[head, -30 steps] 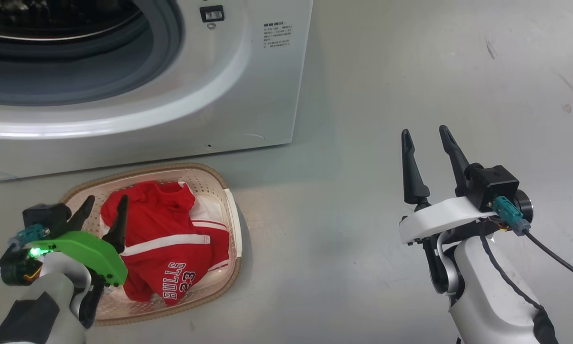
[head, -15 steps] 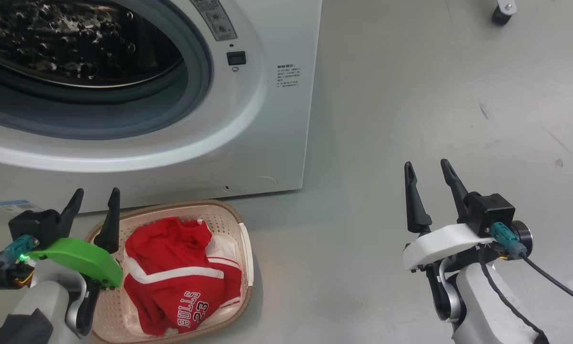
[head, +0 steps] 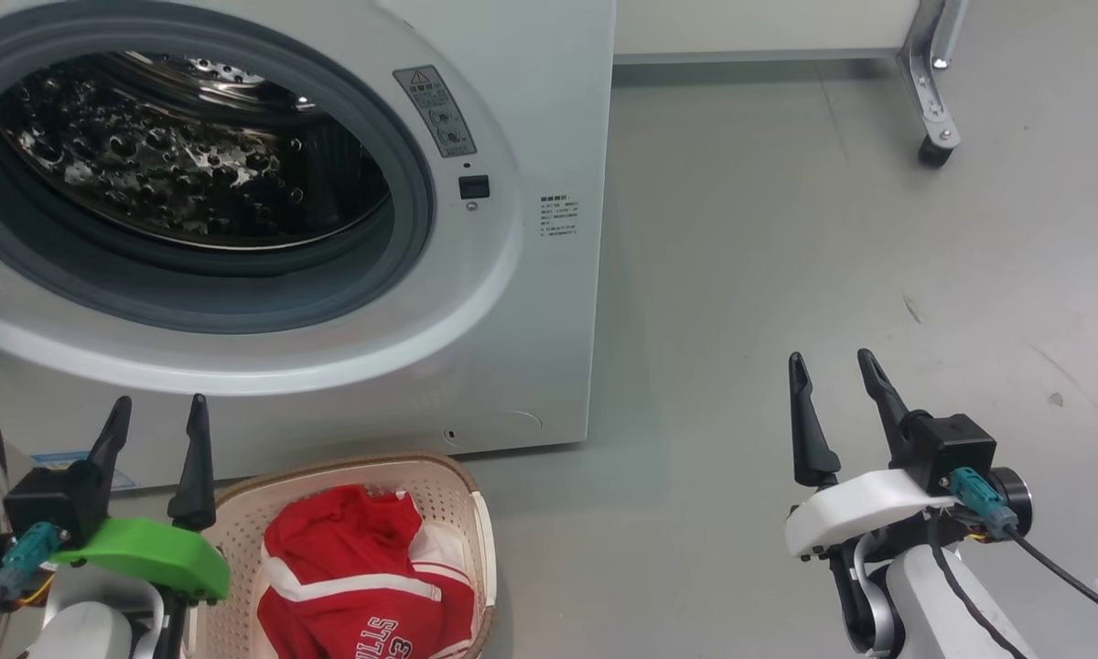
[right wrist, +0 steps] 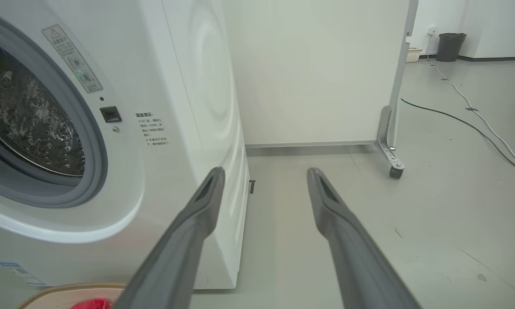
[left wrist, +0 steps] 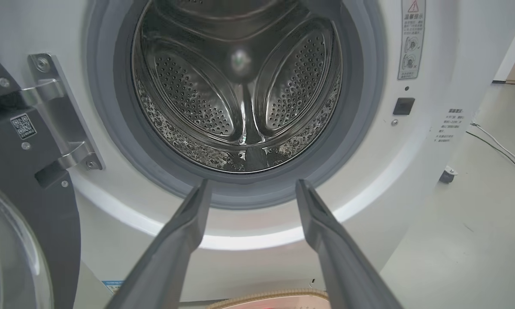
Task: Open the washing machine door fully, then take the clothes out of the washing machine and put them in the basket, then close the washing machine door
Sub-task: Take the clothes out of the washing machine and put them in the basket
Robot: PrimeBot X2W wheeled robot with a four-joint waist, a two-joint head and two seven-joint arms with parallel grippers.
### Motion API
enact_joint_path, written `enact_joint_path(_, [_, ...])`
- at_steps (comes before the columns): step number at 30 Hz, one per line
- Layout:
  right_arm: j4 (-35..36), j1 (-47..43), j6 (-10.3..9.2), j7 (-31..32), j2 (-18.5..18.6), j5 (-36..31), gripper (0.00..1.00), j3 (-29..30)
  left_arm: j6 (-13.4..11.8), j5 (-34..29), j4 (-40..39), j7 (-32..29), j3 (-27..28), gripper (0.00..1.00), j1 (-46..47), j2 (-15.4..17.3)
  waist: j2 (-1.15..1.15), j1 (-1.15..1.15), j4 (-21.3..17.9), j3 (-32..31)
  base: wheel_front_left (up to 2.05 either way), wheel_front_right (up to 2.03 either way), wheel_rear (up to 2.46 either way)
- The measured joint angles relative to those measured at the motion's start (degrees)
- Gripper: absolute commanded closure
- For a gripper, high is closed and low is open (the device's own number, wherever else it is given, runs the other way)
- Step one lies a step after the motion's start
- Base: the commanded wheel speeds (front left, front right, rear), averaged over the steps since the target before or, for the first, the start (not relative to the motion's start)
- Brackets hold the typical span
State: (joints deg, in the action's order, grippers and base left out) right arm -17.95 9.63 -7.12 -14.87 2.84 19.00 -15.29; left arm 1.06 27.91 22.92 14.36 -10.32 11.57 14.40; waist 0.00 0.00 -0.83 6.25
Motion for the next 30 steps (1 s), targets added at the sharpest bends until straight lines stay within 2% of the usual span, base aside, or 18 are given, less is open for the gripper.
enact_joint_path(12, [2.0, -3.2, 1.01, 0.0, 0.0, -1.1, 0.00, 1.4, -2.3, -4.9, -7.5, 0.0, 4.2, 0.00, -8.9, -2.7, 0.00, 0.00, 0.7, -4.2, 0.00, 0.00, 0.00])
enact_joint_path(30, [2.3, -4.7, 1.72, 0.0, 0.0, -1.8, 0.00, 2.0, -2.3, -9.6, -13.1, 0.0, 7.1, 0.00, -14.2, -6.1, 0.00, 0.00, 0.5, -5.0, 0.00, 0.00, 0.00])
